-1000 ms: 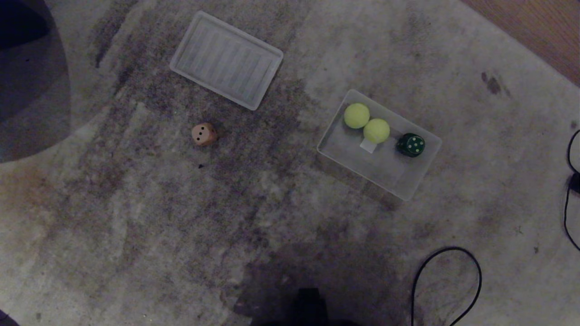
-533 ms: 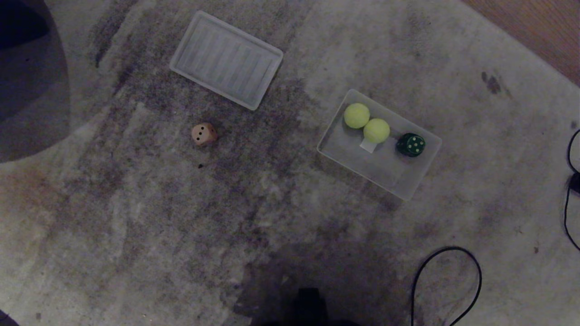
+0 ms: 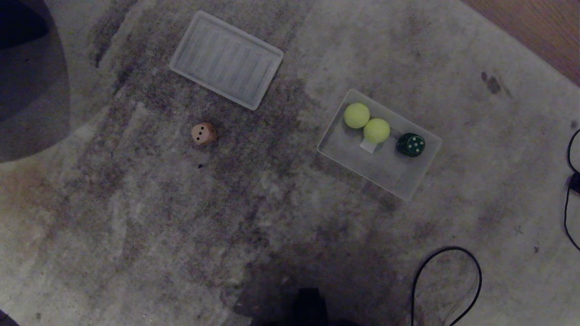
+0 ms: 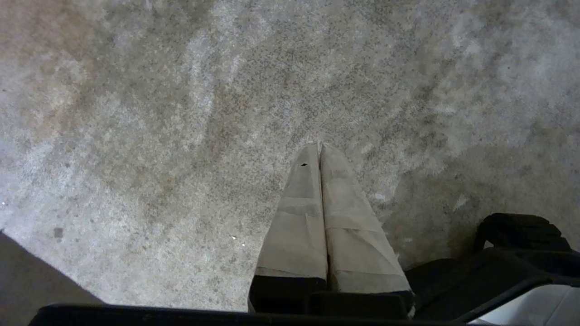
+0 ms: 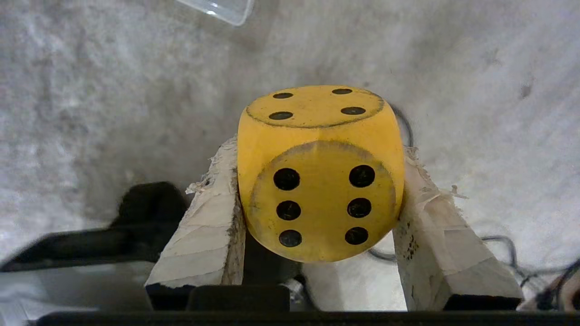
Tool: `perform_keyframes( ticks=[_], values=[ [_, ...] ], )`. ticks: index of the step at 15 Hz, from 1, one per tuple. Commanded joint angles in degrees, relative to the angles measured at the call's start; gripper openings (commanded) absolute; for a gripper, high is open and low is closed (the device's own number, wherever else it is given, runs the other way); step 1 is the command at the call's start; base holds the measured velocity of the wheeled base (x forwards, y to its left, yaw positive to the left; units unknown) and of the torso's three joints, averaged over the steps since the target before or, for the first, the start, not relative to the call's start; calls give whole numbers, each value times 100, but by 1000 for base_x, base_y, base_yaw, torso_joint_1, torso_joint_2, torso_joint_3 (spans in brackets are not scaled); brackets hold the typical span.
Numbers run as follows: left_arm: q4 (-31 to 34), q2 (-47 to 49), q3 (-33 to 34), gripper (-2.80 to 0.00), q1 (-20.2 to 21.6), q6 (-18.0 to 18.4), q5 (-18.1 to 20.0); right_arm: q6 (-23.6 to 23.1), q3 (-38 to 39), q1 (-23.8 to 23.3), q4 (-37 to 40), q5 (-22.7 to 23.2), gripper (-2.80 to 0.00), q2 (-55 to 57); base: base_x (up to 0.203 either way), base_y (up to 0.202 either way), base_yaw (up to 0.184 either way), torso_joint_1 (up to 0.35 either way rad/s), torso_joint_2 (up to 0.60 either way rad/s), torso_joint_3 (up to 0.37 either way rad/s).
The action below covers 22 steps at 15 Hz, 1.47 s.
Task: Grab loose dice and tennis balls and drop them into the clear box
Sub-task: Put the toys in the box
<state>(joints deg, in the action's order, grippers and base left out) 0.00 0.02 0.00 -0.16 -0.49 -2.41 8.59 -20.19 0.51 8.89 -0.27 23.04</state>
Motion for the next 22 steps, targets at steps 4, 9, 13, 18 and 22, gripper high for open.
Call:
perform_keyframes(
  ticks=[4,9,13,18,22],
  values=[
    [0,-2,9,-280,-2,-4,-5,199,-758,109,-2683,16,-280,4501,0,0,0,0,0,0],
    [0,-2,9,-280,-2,-4,-2,780,-2041,240,-4616,55,-280,6729,0,0,0,0,0,0],
    [0,-2,9,-280,-2,-4,3,1127,-2354,732,-4749,133,-280,6761,0,0,0,0,0,0],
    [0,-2,9,-280,-19,-30,-5,1168,-2454,961,-4763,132,-280,7182,0,0,0,0,0,0],
    [0,-2,9,-280,-19,-39,-5,1527,-2609,974,-4782,141,-280,7483,0,0,0,0,0,0]
  ],
)
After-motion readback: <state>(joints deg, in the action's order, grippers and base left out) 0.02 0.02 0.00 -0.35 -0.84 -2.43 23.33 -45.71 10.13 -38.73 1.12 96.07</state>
